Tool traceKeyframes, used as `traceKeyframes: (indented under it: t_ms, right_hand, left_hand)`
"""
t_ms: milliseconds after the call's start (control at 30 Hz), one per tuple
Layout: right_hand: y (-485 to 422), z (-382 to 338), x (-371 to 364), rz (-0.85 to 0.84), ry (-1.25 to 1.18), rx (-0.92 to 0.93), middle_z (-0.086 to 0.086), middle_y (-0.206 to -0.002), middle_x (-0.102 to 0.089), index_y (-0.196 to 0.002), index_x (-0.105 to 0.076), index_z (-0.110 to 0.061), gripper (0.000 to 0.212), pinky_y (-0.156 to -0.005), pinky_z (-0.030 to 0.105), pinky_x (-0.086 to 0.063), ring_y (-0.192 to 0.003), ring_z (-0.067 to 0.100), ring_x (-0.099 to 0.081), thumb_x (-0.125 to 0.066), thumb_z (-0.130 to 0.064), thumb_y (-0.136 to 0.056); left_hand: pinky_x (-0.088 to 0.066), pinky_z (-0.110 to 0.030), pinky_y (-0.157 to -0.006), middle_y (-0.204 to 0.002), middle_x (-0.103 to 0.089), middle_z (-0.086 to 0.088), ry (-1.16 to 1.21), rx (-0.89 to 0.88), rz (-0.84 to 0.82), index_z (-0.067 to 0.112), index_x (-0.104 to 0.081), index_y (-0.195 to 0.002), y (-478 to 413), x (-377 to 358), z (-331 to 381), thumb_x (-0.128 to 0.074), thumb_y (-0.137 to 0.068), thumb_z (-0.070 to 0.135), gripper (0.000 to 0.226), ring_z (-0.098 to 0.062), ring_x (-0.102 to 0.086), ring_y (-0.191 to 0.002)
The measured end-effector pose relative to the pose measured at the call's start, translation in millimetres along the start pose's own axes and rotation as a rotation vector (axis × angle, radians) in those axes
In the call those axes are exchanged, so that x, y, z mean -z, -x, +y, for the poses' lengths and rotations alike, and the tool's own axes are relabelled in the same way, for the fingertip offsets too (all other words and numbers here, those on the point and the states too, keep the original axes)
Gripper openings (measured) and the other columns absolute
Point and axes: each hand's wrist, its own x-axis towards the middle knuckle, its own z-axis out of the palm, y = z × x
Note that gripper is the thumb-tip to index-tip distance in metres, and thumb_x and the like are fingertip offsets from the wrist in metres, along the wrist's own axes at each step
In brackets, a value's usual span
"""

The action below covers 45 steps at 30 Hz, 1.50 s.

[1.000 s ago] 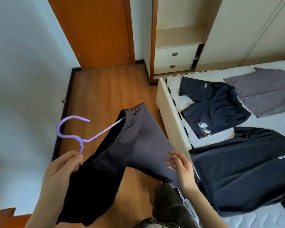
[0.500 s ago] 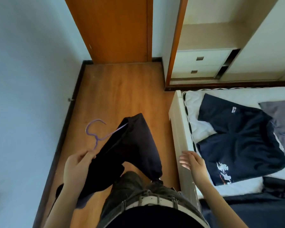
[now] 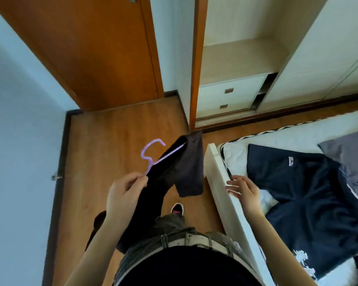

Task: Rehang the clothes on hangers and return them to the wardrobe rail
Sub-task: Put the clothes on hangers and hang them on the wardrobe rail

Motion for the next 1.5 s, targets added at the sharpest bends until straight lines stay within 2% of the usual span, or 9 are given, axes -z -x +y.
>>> traceKeyframes:
  t_ms: [500, 667, 1000, 1167, 1300, 1367, 1400, 1433, 1500]
  right_hand:
    - [-45, -43, 135, 0.739, -0.236, -0.004, 0.019, -0.087, -0.070, -0.101, -0.065, 0.004, 0.025, -0.068, 0.026, -0.056, -0.076, 0.027, -0.066, -0.040, -0.003, -0.097]
    - [-82, -40, 244, 0.874, -0.273, -0.044, 0.016, -0.089, -0.071, -0.103, -0.066, 0.000, 0.027, -0.067, 0.021, -0.056, -0.077, 0.023, -0.068, -0.041, -0.007, -0.096]
    - [-264, 44, 454, 0.952, -0.356, -0.192, 0.008, -0.081, -0.069, -0.093, -0.066, -0.009, 0.023, -0.068, 0.028, -0.054, -0.074, 0.025, -0.065, -0.043, -0.006, -0.093]
    - [-378, 109, 528, 0.955, -0.517, -0.297, 0.016, -0.093, -0.070, -0.107, -0.062, 0.008, 0.026, -0.067, 0.029, -0.055, -0.070, 0.023, -0.065, -0.044, -0.005, -0.093]
    - [-446, 140, 561, 0.909, -0.819, -0.328, 0.025, -0.124, -0.059, -0.123, -0.054, 0.005, 0.029, -0.088, 0.036, -0.054, -0.097, 0.033, -0.062, -0.043, -0.005, -0.098]
    - [-474, 146, 568, 0.891, -0.920, -0.328, 0.025, -0.136, -0.052, -0.133, -0.045, 0.011, 0.037, -0.102, 0.038, -0.047, -0.119, 0.035, -0.056, -0.039, -0.003, -0.100]
    - [-486, 148, 570, 0.898, -0.961, -0.326, 0.025, -0.139, -0.049, -0.135, -0.043, 0.013, 0.038, -0.106, 0.037, -0.044, -0.126, 0.034, -0.053, -0.039, -0.002, -0.100]
    - [-496, 148, 572, 0.909, -0.994, -0.326, 0.025, -0.141, -0.049, -0.135, -0.043, 0.013, 0.038, -0.108, 0.036, -0.042, -0.129, 0.033, -0.051, -0.039, -0.002, -0.100]
    - [-511, 146, 574, 0.937, -1.021, -0.336, 0.022, -0.135, -0.054, -0.129, -0.049, 0.008, 0.034, -0.105, 0.032, -0.044, -0.126, 0.030, -0.054, -0.044, -0.005, -0.098]
  left_hand:
    - [-0.031, -0.031, -0.058, -0.075, -0.056, -0.028, -0.190, -0.287, -0.425, 0.009, -0.060, -0.069, -154, -183, 143, -0.056, -0.092, 0.019, 0.025, -0.020, -0.045, -0.060]
    - [-0.032, -0.028, -0.059, -0.069, -0.055, -0.014, -0.191, -0.237, -0.475, 0.013, -0.061, -0.070, -151, -294, 175, -0.056, -0.092, 0.020, 0.023, -0.018, -0.046, -0.064]
    - [-0.036, -0.033, -0.080, -0.080, -0.062, -0.012, -0.262, -0.021, -0.396, 0.016, -0.064, -0.066, -149, -536, 160, -0.062, -0.087, 0.024, 0.022, -0.024, -0.053, -0.081]
    - [-0.036, -0.032, -0.088, -0.082, -0.062, -0.017, -0.332, 0.078, -0.342, 0.013, -0.065, -0.065, -163, -625, 122, -0.063, -0.085, 0.023, 0.023, -0.025, -0.053, -0.085]
    - [-0.037, -0.013, -0.071, -0.083, -0.051, -0.013, -0.375, 0.229, -0.489, 0.013, -0.057, -0.079, -191, -660, 103, -0.048, -0.099, 0.012, 0.021, -0.025, -0.047, -0.086]
    - [-0.038, -0.017, -0.087, -0.077, -0.042, -0.004, -0.397, 0.293, -0.428, 0.017, -0.048, -0.073, -209, -677, 92, -0.042, -0.102, 0.011, 0.030, -0.034, -0.049, -0.101]
    - [-0.034, -0.023, -0.099, -0.073, -0.037, -0.007, -0.410, 0.339, -0.362, 0.012, -0.042, -0.067, -215, -682, 89, -0.040, -0.102, 0.010, 0.035, -0.035, -0.040, -0.130]
    - [-0.031, -0.028, -0.102, -0.072, -0.034, -0.010, -0.422, 0.398, -0.320, 0.009, -0.037, -0.066, -219, -687, 88, -0.040, -0.101, 0.010, 0.036, -0.013, -0.033, -0.091]
    - [-0.028, -0.030, -0.090, -0.078, -0.041, -0.015, -0.425, 0.443, -0.304, 0.005, -0.040, -0.071, -220, -689, 92, -0.044, -0.099, 0.012, 0.030, -0.023, -0.054, -0.086]
